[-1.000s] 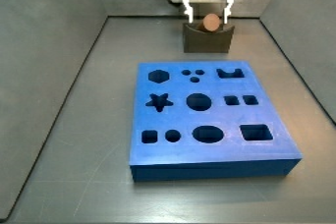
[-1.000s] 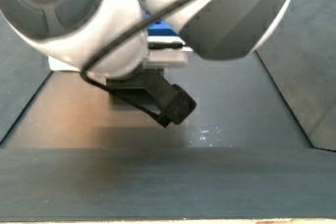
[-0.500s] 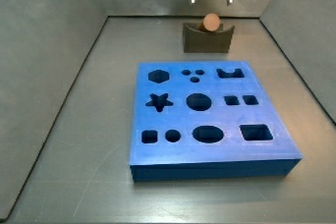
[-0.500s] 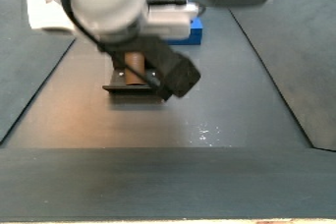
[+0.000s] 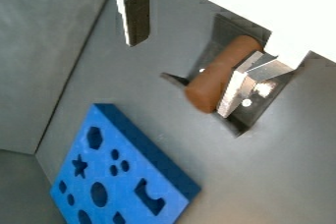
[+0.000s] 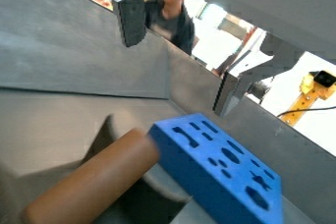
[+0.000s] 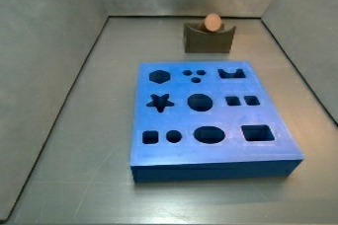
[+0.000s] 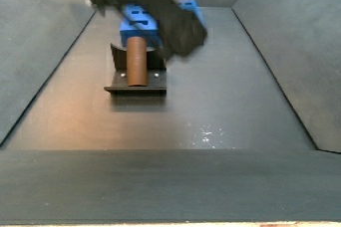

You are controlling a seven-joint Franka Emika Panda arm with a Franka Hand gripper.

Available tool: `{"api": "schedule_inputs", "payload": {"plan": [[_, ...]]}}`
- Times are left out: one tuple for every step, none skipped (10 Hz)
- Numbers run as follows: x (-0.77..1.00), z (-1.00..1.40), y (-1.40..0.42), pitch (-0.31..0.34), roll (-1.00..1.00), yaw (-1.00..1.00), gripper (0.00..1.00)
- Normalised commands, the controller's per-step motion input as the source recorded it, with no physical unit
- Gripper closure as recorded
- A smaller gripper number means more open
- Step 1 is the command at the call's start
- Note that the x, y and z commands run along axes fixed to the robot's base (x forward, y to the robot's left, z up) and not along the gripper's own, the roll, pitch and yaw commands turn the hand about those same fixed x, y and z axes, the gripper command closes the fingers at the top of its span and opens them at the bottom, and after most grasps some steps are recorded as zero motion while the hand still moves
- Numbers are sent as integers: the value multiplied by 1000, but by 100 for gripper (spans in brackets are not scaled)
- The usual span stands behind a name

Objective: Pick up the round object. Move up. Place the round object on the fixture. Regrasp the round object. Move to above the board. Insert the round object.
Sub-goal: Regrasp the round object.

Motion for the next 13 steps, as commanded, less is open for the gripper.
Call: {"api": "schedule_inputs", "payload": {"plan": [[-122, 530, -1000, 71, 1000, 26, 0], [-111, 345, -879, 68, 1000, 25, 0], [-63, 135, -673, 66, 1000, 25, 0], [-45, 87, -549, 66, 1000, 24, 0], [-36, 60, -293, 65, 1000, 24, 0], [-41, 40, -97, 61, 1000, 24, 0], [-44, 23, 34, 58, 1000, 23, 0], [-37, 14, 2, 56, 1000, 23, 0], [-32, 23, -29, 52, 1000, 24, 0], [-34, 22, -28, 50, 1000, 24, 0], [-34, 12, -22, 45, 1000, 23, 0], [-32, 9, -24, 42, 1000, 24, 0], [-32, 14, -27, 37, 1000, 24, 0]]}}
